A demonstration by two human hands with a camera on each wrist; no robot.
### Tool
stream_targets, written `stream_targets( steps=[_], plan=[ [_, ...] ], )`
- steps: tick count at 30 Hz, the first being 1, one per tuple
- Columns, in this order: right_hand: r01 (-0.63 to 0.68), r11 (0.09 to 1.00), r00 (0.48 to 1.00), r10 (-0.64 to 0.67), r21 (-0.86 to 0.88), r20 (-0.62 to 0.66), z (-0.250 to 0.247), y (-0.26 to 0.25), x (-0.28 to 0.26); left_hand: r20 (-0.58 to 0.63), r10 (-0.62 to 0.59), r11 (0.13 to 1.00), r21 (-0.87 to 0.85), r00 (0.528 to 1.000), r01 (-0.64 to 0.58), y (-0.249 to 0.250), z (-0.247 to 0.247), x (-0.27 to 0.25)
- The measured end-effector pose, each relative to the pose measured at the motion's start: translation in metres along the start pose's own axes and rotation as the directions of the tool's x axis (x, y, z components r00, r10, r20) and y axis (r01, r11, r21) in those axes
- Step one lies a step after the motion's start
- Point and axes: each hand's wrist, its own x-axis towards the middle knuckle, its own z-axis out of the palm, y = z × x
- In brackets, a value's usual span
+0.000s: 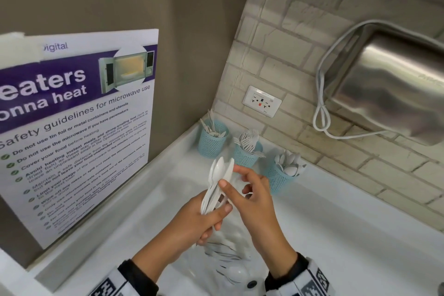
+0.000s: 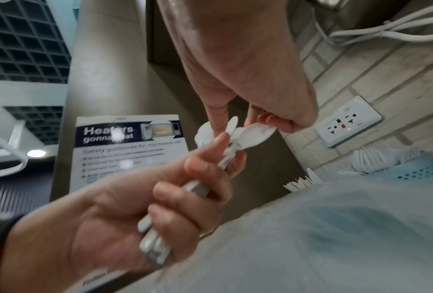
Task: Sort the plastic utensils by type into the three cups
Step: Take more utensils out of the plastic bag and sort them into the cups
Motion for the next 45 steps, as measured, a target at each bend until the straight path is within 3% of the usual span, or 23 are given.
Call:
stream_targets(
  steps=[4,9,12,16,21,27,30,33,36,38,40,41,42,45],
  plan=[
    [-0.064,0.979,0.995,0.048,0.193,0.089,-0.008,0.000,0.019,0.005,-0.037,0.999,-0.013,0.999,0.037,0.001,-0.008,0.000],
    [-0.011,0.950,0.989,-0.035,0.313,0.143,-0.019,-0.012,0.041,0.016,-0.066,0.994,-0.081,0.998,0.068,0.002,-0.012,0.001],
    [-0.002,0.907,0.999,-0.015,0.420,0.038,-0.034,-0.018,0.063,-0.001,-0.089,0.989,-0.117,0.996,0.088,0.001,-0.015,0.002],
    [0.097,0.821,0.977,0.029,0.563,-0.210,-0.052,-0.022,0.101,-0.053,-0.121,0.978,-0.176,0.991,0.110,-0.001,-0.020,0.003],
    [0.130,0.897,0.935,0.031,0.423,-0.353,-0.037,-0.008,0.139,-0.078,-0.175,0.952,-0.268,0.981,0.149,0.001,-0.020,0.004],
    [0.030,0.994,0.935,0.010,0.108,-0.356,-0.005,0.015,0.168,-0.080,-0.168,0.947,-0.291,0.983,0.138,0.001,-0.022,0.002],
    [0.017,0.999,0.953,-0.008,0.029,-0.302,0.000,0.017,0.166,-0.083,-0.147,0.953,-0.278,0.986,0.118,0.001,-0.025,0.001],
    [-0.015,0.998,0.980,0.026,0.058,-0.197,0.001,0.017,0.161,-0.095,-0.136,0.957,-0.270,0.986,0.106,0.000,-0.026,0.002],
    [-0.046,0.984,0.999,0.042,0.174,0.030,-0.001,0.004,0.144,-0.095,-0.130,0.958,-0.270,0.987,0.101,-0.001,-0.026,0.003],
    [-0.080,0.992,0.941,0.042,0.101,0.336,-0.007,-0.009,0.126,-0.084,-0.130,0.956,-0.276,0.988,0.102,-0.001,-0.025,0.003],
    [-0.120,0.991,0.808,0.067,0.052,0.585,-0.011,-0.013,0.113,-0.070,-0.136,0.951,-0.288,0.988,0.110,-0.001,-0.024,0.003],
    [-0.135,0.989,0.770,0.068,0.057,0.634,-0.012,-0.012,0.109,-0.061,-0.141,0.948,-0.294,0.988,0.117,-0.001,-0.023,0.002],
    [-0.141,0.988,0.764,0.064,0.069,0.643,-0.012,-0.011,0.106,-0.053,-0.145,0.946,-0.300,0.988,0.123,-0.001,-0.022,0.002],
    [-0.127,0.989,0.811,0.059,0.076,0.582,-0.014,-0.009,0.105,-0.032,-0.147,0.940,-0.315,0.989,0.129,0.000,-0.020,0.002]
  ],
)
